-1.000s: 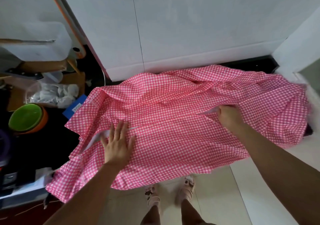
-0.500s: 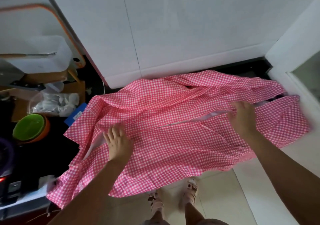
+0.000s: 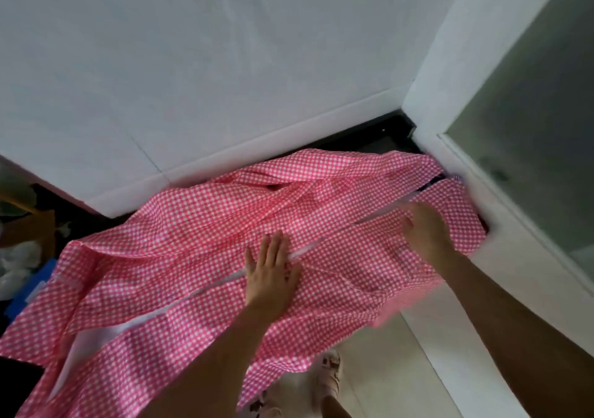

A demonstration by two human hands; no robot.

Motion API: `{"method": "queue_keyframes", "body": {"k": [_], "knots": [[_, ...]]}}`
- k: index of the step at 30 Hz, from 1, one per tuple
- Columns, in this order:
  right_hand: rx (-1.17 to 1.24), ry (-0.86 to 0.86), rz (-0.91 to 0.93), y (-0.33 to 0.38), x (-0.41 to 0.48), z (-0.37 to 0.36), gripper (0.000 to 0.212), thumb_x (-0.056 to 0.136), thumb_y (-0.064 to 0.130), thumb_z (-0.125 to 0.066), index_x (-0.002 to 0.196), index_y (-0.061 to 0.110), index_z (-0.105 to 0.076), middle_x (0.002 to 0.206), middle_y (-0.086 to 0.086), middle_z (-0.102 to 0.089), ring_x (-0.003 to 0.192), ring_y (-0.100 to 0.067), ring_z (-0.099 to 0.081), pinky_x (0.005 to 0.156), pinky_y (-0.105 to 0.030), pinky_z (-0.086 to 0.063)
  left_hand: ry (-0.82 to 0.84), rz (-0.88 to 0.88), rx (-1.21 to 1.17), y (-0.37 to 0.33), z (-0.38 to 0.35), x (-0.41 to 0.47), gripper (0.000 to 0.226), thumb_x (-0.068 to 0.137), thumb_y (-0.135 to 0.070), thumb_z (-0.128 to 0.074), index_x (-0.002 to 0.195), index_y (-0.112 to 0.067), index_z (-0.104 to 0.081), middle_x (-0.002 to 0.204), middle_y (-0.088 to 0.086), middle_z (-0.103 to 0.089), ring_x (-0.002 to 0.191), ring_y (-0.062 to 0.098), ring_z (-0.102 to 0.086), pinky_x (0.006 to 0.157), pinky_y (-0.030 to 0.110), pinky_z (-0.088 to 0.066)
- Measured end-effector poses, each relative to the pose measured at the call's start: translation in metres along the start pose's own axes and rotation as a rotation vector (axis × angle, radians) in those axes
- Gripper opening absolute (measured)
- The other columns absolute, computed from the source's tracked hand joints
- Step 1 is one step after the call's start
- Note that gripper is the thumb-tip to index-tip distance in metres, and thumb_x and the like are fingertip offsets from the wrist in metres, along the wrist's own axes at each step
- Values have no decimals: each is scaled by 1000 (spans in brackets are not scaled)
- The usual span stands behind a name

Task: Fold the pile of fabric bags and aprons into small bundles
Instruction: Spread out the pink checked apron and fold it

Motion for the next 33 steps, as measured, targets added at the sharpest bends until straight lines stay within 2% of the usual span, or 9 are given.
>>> {"method": "queue_keyframes", "body": {"k": [4,7,11,17,21,25,29,31,33], "knots": [[4,7,-123,-38,30,25,32,90,0,-52,121,-3,-59,119,-24,-62,110,-36,-57,99,-36,-38,-18,-17,5,11,0,-7,65,96,-57,-16,150,-22,-27,156,0,-27,146,18,-12,116,42,7],[41,90,-187,-39,45,30,42,88,17,-61,128,4,-54,126,-20,-59,115,-35,-55,98,-36,-38,-12,-6,2,21,6,-13,66,97,-56,-11,148,-21,-31,154,1,-32,144,17,-16,116,41,5],[-81,271,-292,-54,67,1,122,46,73,-76,142,11,-33,141,-21,-43,129,-40,-41,109,-53,-29,-8,7,-13,31,11,-18,64,97,-57,-12,147,-22,-30,152,2,-36,143,17,-18,115,42,3],[-211,224,-174,-12,76,-13,71,69,46,-79,122,7,-54,127,-20,-46,122,-38,-40,103,-52,-31,-52,28,-3,32,7,-17,66,93,-55,-29,146,-16,-36,150,6,-37,142,20,-21,113,59,-5],[102,320,-215,0,75,-31,79,72,22,-80,134,1,-36,129,-22,-51,120,-38,-49,100,-42,-40,-76,41,-1,32,8,-18,66,89,-49,-36,144,-13,-39,149,8,-39,141,20,-22,108,63,-11],[-118,392,-176,10,77,-19,51,88,21,-60,134,3,-43,128,-20,-55,117,-35,-55,98,-36,-43,-90,45,0,32,8,-19,64,91,-48,-32,145,-15,-37,150,7,-38,141,19,-21,109,64,-11],[-194,29,-105,-23,91,27,22,88,6,-55,110,2,-55,108,-27,-62,103,-41,-60,86,-42,-46,-104,47,-5,31,9,-20,60,92,-47,-32,146,-19,-35,151,5,-37,142,18,-20,110,64,-13],[-106,-95,-185,-52,100,41,27,90,-1,-47,116,0,-54,115,-27,-59,107,-41,-57,89,-44,-45,-107,48,-10,30,9,-19,59,93,-47,-32,145,-20,-35,150,6,-38,141,19,-22,109,65,-15],[-21,-63,-240,-70,106,45,37,89,-2,-49,126,-1,-48,125,-26,-52,113,-41,-53,94,-45,-43,-117,46,-29,32,7,-19,56,96,-51,-26,142,-23,-37,148,8,-39,140,22,-24,108,65,-14]]}}
Point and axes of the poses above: each hand's wrist, its own x-axis towards the middle knuckle, its own z-axis out of the back of the hand, y = z × x, the point moved 6 cm from there along x, towards the middle knuckle
